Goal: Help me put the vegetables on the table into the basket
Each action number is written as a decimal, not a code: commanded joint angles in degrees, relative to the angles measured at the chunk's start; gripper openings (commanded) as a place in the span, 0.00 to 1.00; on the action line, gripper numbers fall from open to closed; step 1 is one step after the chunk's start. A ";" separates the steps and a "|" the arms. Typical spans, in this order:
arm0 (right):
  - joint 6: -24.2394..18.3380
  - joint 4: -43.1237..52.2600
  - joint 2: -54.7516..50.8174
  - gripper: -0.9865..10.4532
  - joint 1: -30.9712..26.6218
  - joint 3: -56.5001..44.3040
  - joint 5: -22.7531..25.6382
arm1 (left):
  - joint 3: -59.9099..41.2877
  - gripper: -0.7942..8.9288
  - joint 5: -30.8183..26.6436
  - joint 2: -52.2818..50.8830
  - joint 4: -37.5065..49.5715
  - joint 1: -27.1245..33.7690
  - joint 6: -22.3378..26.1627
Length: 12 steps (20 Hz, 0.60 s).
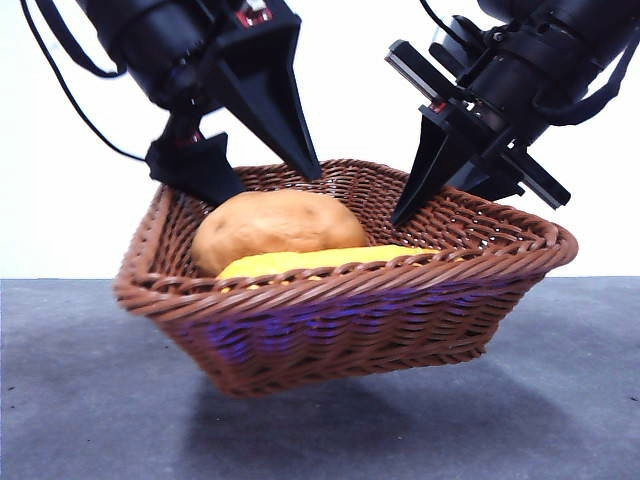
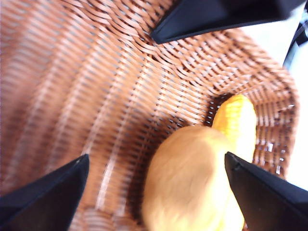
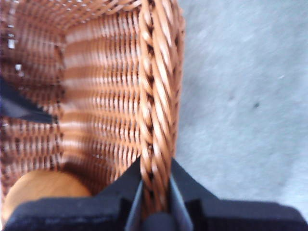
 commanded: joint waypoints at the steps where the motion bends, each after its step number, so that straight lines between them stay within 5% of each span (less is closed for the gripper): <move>1: 0.81 1.14 -0.26 0.08 -1.03 -0.13 -0.17 | 2.36 0.57 -1.92 -2.62 0.24 1.18 -2.93; 6: 0.81 0.87 -5.46 0.08 -6.69 -0.02 -0.37 | 10.93 0.57 -16.15 -5.90 0.24 7.26 -9.86; 12: -0.98 -3.26 -18.36 0.08 -17.33 -0.02 -0.33 | 13.03 0.57 -16.70 -0.81 4.66 16.24 -21.57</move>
